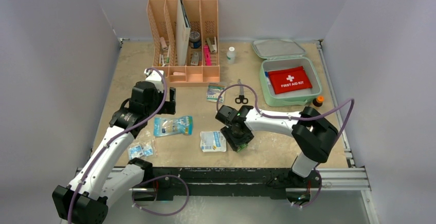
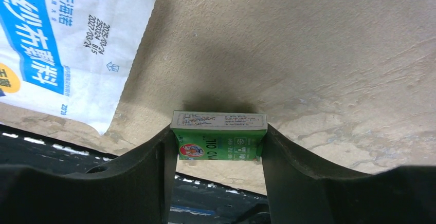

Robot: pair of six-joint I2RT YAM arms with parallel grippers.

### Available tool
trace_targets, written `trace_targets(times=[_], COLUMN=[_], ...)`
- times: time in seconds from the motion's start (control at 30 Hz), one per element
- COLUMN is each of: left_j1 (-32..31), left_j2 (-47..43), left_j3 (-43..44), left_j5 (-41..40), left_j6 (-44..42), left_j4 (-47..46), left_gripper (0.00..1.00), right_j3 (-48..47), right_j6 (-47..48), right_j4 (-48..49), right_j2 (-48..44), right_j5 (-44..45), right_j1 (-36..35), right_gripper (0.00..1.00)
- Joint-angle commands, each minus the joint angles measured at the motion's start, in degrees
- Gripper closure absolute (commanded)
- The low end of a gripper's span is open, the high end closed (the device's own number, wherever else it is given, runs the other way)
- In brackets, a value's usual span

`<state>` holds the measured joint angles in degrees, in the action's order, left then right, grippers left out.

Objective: Organize the medicine kit
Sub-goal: Pick up the medical item at the center of the board.

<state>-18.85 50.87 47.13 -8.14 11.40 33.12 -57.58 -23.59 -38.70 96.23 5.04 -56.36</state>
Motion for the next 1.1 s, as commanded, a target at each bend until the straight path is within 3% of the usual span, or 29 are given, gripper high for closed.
trace_targets(times=[0.0, 0.3, 0.73, 0.83, 1.07], left_j1=[-0.22, -0.22, -0.22, -0.22, -0.22], left_j2=[-0.54, -0.79, -1.33, -1.31, -1.72], left_j3=[0.95, 1.12, 1.12, 1.03, 1.04], left_j5=[-0.46, -1.08, -0.66, -0.34, -0.47], left_j6=[0.67, 1.64, 1.96, 1.95, 1.96], left_j4=[-1.46, -1.35, -1.16, -1.31, -1.31], left_gripper=[0.01, 0.01, 0.01, 0.01, 0.01], right_j3=[-2.09, -7.68, -20.26, -22.37, -24.28], right_j6=[-3.32, -4.20, -2.26, -5.87, -17.09], right_j4=[-1.47, -4.45, -1.02, 1.10, 5.89], right_j2=[-2.51, -6.47, -9.65, -8.62, -3.66], right_j5=[1.53, 12.31, 11.40, 9.53, 6.98], right_j1=[-0.35, 2.60, 30.05, 36.34, 43.93], right_gripper=[0.47, 0.49, 0.49, 0.49, 0.50])
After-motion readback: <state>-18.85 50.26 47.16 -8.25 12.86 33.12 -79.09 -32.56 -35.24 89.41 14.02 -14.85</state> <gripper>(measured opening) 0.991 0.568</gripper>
